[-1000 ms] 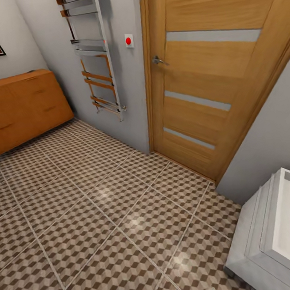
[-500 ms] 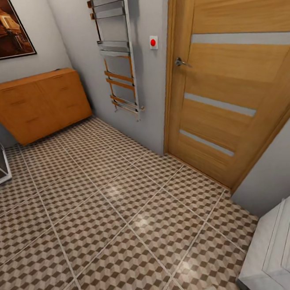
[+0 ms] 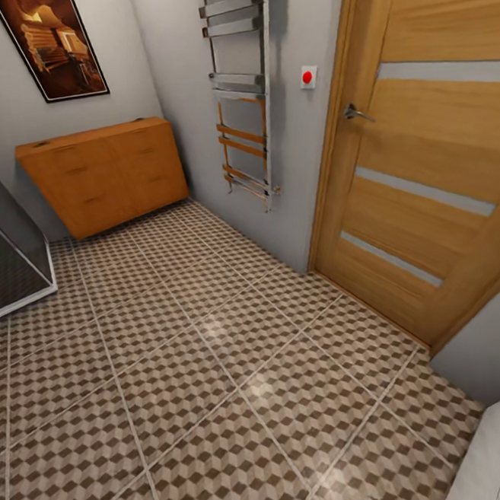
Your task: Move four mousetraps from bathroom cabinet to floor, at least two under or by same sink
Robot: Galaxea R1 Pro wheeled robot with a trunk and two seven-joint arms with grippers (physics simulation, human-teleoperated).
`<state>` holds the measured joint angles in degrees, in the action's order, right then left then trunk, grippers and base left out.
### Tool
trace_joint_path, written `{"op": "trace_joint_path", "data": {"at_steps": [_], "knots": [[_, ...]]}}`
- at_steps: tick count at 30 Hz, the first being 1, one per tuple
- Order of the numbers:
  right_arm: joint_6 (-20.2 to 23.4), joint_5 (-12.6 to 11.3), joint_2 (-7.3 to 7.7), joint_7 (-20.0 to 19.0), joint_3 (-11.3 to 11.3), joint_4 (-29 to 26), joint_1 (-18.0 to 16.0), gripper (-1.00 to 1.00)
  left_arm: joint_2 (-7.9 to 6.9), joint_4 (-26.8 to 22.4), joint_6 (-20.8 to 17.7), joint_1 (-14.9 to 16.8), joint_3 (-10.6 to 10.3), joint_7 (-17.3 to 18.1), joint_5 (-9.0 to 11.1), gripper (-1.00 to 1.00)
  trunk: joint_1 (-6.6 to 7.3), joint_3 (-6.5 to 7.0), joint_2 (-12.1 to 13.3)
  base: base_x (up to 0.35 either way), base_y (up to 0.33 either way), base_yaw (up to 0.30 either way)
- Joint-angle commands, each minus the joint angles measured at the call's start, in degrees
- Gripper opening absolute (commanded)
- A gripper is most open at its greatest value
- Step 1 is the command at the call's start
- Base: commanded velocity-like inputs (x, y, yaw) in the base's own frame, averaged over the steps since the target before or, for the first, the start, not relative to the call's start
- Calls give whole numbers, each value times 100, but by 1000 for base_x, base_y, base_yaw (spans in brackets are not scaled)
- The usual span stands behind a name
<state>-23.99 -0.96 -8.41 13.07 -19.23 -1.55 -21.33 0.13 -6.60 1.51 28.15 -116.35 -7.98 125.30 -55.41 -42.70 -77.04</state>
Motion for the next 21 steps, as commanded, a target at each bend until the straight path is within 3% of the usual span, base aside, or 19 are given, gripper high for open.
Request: {"op": "trace_joint_path", "data": {"at_steps": [1,8,21], "knots": [[-11,-8,-1,38,-46,5,3,100,-13,-15,16,7,-46,-35,37,100,-3,2,-2,272,0,241],[-9,-6,1,38,-46,5,20,100,-58,-3,19,6,-46,-37,38,100,-3,26,-2,313,0,156],[-18,-11,37,38,-46,-3,23,100,-83,9,24,6,-46,-37,45,100,-3,30,-2,336,0,16]]}}
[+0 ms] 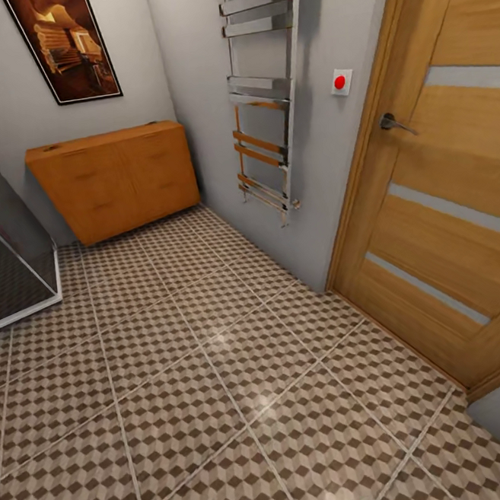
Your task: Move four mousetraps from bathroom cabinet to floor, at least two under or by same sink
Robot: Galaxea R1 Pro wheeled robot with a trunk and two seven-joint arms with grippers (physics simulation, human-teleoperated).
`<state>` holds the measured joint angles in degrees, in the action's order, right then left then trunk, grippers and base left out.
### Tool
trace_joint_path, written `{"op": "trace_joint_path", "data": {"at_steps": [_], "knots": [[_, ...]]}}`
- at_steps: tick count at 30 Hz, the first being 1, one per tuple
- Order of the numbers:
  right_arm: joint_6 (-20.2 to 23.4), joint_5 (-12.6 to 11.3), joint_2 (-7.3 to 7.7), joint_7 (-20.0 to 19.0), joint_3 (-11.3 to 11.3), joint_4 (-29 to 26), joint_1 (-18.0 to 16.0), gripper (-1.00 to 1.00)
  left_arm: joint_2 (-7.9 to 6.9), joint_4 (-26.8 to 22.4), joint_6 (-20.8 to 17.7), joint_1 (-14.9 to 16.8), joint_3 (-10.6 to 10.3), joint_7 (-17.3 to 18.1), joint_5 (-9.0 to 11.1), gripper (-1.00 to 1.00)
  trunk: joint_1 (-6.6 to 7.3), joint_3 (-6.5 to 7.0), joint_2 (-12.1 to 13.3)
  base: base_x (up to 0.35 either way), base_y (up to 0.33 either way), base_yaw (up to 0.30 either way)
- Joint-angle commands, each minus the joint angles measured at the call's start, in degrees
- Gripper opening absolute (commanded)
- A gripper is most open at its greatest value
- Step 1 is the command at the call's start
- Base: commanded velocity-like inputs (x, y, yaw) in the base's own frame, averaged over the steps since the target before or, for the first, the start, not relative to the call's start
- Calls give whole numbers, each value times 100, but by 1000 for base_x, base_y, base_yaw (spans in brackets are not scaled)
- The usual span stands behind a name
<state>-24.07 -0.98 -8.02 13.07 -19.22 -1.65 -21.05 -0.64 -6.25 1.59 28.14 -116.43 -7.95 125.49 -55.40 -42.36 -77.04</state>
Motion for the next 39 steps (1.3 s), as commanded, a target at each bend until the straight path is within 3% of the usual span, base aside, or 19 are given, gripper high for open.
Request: {"op": "trace_joint_path", "data": {"at_steps": [1,31,39], "knots": [[-10,-9,-3,38,-46,7,-4,100,-6,-26,17,8,-37,-40,26,100,-3,-4,-2,338,0,0],[-10,-7,-24,37,-46,16,-4,100,10,-51,17,8,-37,-40,18,100,-3,-4,-2,331,-3,1],[-10,-7,-16,37,-46,16,-4,100,11,-51,17,8,-37,-40,16,100,-3,-4,-2,320,-85,168]]}}
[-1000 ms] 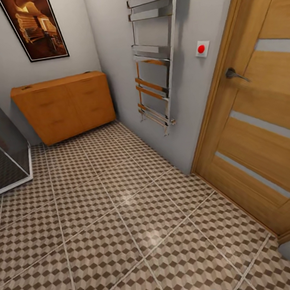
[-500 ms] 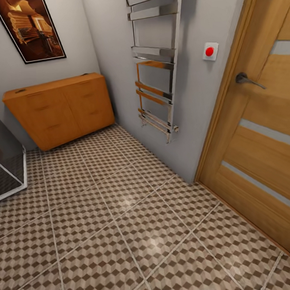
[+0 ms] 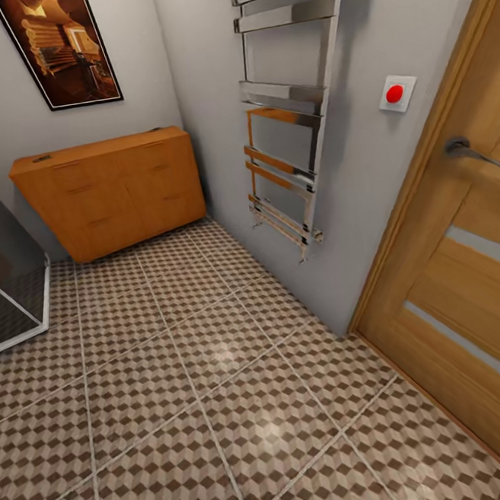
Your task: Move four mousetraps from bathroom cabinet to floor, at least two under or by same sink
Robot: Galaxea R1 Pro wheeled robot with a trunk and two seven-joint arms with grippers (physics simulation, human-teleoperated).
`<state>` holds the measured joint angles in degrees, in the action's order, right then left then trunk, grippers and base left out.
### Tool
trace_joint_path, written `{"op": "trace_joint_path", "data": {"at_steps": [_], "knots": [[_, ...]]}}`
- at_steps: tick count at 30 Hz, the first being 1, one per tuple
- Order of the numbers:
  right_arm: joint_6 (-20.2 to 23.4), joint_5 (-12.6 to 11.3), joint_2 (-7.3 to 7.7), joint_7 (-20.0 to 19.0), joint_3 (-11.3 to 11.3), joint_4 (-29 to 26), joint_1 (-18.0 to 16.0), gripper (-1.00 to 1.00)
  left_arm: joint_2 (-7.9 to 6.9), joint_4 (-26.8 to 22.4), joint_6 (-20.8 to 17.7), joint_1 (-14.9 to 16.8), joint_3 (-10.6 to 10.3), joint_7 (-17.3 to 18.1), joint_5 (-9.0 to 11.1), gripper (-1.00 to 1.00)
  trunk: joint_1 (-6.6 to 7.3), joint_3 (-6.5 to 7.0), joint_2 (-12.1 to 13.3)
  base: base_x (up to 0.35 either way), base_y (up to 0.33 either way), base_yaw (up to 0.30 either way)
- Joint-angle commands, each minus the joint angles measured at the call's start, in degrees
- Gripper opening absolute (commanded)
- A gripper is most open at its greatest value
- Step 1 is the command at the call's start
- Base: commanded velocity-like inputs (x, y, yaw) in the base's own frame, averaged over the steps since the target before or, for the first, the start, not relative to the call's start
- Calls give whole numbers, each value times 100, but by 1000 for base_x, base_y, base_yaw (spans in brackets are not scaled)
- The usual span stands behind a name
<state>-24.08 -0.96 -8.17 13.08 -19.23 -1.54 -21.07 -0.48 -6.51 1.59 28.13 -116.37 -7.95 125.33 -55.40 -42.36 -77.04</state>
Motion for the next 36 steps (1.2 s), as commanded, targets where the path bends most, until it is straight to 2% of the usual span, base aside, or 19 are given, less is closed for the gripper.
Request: {"op": "trace_joint_path", "data": {"at_steps": [1,12,21,36], "knots": [[-9,-9,-1,37,-46,5,-2,100,-5,-25,17,9,-44,-40,32,100,-3,-4,-2,319,-102,273],[-9,-9,0,37,-46,5,-2,100,-5,-32,21,9,-44,-40,35,100,-3,-4,-2,240,-73,283],[-9,-9,4,37,-46,5,-2,100,3,-45,25,9,-44,-40,43,100,-3,1,-2,30,-6,281],[-9,-9,7,37,-46,5,-2,100,4,-44,26,9,-44,-40,44,100,-3,91,-2,1,0,222]]}}
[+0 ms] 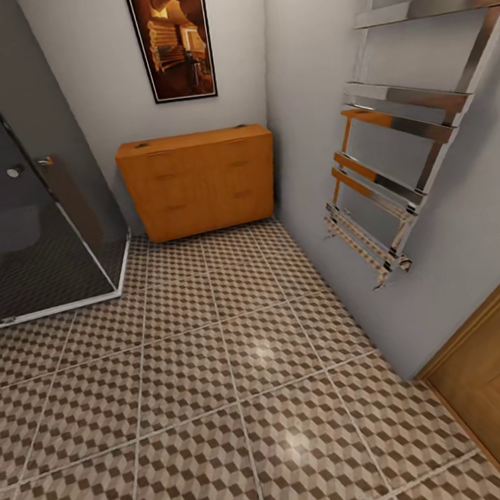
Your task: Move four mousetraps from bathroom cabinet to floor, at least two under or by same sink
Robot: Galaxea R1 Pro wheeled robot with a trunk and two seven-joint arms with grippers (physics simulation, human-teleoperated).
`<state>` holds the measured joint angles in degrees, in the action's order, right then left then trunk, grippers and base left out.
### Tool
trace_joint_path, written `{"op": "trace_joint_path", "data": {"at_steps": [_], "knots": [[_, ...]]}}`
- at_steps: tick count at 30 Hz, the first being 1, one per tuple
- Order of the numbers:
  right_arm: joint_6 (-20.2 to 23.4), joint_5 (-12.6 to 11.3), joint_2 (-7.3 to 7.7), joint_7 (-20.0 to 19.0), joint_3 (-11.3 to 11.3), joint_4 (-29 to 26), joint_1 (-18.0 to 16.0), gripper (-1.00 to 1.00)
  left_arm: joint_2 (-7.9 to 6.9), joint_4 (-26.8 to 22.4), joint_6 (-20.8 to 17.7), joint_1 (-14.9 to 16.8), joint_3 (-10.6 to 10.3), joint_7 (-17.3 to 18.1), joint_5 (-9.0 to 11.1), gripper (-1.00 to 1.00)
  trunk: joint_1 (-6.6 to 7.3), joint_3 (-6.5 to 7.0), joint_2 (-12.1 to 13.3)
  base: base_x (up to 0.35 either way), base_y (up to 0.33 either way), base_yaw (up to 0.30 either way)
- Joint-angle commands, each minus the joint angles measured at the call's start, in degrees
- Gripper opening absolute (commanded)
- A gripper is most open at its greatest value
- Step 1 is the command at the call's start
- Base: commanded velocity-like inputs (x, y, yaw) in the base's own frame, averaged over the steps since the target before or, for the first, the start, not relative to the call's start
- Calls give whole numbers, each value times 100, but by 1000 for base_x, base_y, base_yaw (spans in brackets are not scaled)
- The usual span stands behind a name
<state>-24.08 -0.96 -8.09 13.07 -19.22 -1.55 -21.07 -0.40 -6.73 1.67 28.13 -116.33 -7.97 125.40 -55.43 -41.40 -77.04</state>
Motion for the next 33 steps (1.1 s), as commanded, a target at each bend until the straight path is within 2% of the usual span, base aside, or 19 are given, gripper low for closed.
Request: {"op": "trace_joint_path", "data": {"at_steps": [1,16,33], "knots": [[-9,-9,-2,38,-46,6,-3,100,-4,-22,18,8,-47,-38,37,100,0,3,-2,0,0,194],[-9,-9,-1,38,-46,6,-3,100,-4,-22,18,8,-47,-38,37,100,0,116,-2,0,0,172],[-9,-9,9,35,-46,5,-3,100,-4,-23,18,8,-47,-38,37,100,0,265,-2,0,0,20]]}}
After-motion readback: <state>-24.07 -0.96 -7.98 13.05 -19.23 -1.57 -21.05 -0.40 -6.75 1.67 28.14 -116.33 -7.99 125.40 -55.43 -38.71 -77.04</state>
